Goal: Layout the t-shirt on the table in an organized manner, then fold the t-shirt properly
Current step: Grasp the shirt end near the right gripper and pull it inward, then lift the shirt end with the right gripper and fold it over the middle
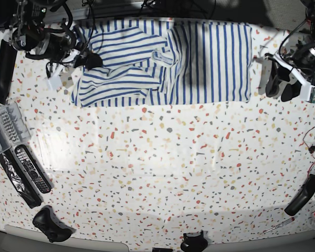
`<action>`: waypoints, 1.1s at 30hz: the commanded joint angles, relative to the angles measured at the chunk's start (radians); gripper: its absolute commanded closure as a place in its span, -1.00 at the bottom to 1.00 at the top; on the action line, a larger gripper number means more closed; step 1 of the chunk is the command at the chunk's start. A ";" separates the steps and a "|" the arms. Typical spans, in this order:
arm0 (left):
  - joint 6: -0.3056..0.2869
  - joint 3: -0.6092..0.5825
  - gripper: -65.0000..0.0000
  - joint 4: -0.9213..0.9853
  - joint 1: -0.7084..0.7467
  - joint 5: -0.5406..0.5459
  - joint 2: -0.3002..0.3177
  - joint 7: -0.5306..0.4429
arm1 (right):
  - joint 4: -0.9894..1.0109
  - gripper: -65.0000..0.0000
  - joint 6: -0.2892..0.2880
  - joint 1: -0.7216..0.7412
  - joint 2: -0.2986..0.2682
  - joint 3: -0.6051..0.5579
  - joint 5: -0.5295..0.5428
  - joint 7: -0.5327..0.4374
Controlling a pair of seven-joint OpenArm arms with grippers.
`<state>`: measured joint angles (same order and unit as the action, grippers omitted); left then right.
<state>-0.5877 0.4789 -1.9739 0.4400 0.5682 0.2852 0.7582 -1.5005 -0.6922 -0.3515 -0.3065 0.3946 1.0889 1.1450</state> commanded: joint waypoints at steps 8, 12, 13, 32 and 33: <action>-0.004 0.005 0.21 -0.015 0.001 0.015 0.012 -0.027 | -0.138 1.00 -0.006 -0.002 -0.012 0.191 0.019 -0.006; -0.004 0.005 0.21 -0.004 0.029 0.016 0.011 -0.029 | -0.240 1.00 -0.006 -0.002 -0.012 0.217 0.024 -0.005; -0.004 0.004 0.21 0.011 0.037 0.016 0.011 -0.032 | -0.264 1.00 -0.006 -0.001 -0.009 0.214 0.043 -0.005; -0.094 -0.279 0.21 0.272 0.053 0.121 0.011 -0.027 | -0.603 1.00 -0.006 -0.001 0.211 -0.349 -0.003 -0.005; -0.094 -0.287 0.21 0.272 0.053 0.120 0.011 -0.027 | -0.603 1.00 -0.006 0.000 0.223 -0.394 -0.043 -0.006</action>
<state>-0.6712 0.1886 -1.6878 0.4927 0.6762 0.2855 0.7471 -2.0838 -0.6891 -0.3573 -0.0856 -0.0051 1.0058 1.1618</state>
